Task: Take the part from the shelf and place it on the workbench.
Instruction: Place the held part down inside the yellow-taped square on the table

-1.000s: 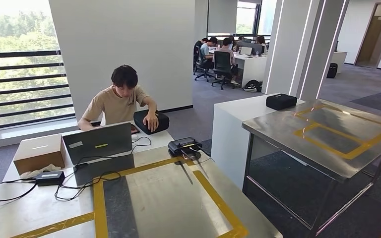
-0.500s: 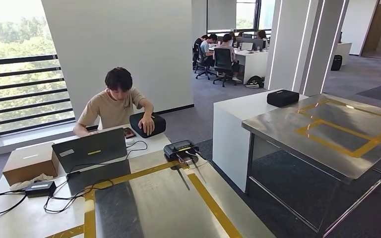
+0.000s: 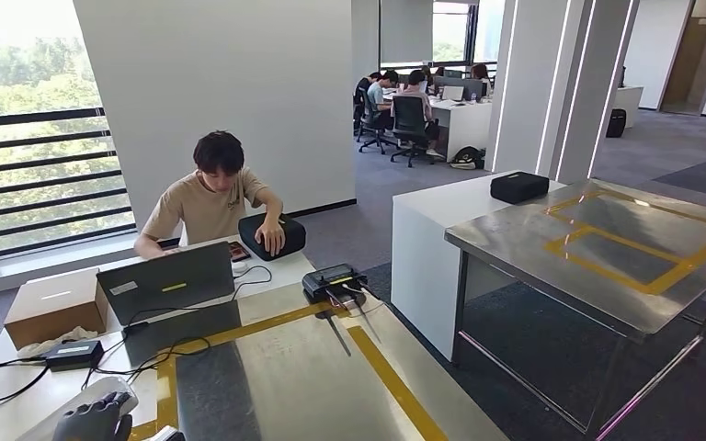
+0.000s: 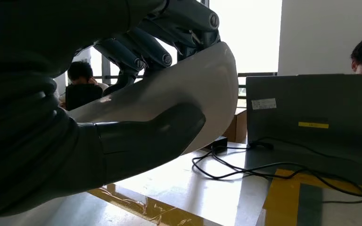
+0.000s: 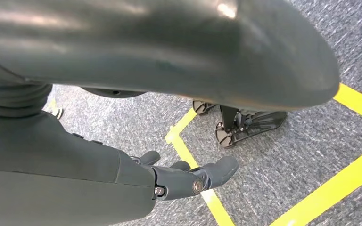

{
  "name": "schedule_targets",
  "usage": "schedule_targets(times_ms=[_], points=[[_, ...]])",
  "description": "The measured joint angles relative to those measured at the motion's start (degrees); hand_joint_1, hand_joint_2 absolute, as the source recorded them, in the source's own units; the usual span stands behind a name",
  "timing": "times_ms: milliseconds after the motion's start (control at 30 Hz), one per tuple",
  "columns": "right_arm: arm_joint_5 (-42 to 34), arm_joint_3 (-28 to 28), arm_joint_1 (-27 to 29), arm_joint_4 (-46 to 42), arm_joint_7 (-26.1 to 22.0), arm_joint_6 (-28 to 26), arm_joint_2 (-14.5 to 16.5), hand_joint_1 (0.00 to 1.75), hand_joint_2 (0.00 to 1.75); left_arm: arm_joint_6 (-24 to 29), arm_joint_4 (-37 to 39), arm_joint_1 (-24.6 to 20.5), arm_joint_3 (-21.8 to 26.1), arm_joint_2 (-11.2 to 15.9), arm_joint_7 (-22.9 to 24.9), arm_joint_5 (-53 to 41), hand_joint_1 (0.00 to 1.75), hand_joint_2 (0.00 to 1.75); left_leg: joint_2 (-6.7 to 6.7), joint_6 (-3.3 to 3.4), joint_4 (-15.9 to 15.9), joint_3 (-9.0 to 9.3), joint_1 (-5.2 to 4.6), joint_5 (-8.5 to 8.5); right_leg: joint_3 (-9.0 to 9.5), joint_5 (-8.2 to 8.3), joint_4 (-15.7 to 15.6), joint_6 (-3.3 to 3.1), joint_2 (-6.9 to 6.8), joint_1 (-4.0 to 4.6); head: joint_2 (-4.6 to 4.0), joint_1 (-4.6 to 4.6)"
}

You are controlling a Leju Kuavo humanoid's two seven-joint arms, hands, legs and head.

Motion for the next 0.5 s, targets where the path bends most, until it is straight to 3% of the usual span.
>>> schedule_targets(times_ms=[100, 233, 500], points=[[0.0, -0.1, 0.1, 0.0, 0.0, 0.0, 0.0, 0.0, 0.0, 0.0, 2.1, -0.5, -1.4, 0.1, 0.1, -0.3, 0.0, 1.75, -0.04, 0.02, 0.0, -0.02, 0.0, -0.02, 0.0, -0.02, 0.0, 0.02, -0.04, -0.02, 0.0, 0.0], [0.1, -0.1, 0.1, 0.0, -0.6, 0.0, 0.0, 0.0, 0.0, -0.1, 3.7, -1.0, -2.4, 0.2, 0.0, -0.1, 0.0, 0.0, -0.04, 0.09, 0.0, -0.06, -0.01, -0.06, 0.01, -0.05, 0.0, 0.06, -0.04, -0.07, 0.0, 0.0], [0.5, -0.1, 0.1, 0.0, -1.4, -0.2, 0.0, 0.0, 0.0, 2.3, 5.0, -1.1, -2.5, 0.6, 0.3, 2.4, 0.0, 0.0, -0.08, 0.21, 0.2, -0.07, -0.24, -0.11, 0.05, 0.05, -0.1, 0.24, -0.08, -0.22, -0.01, -0.01]])
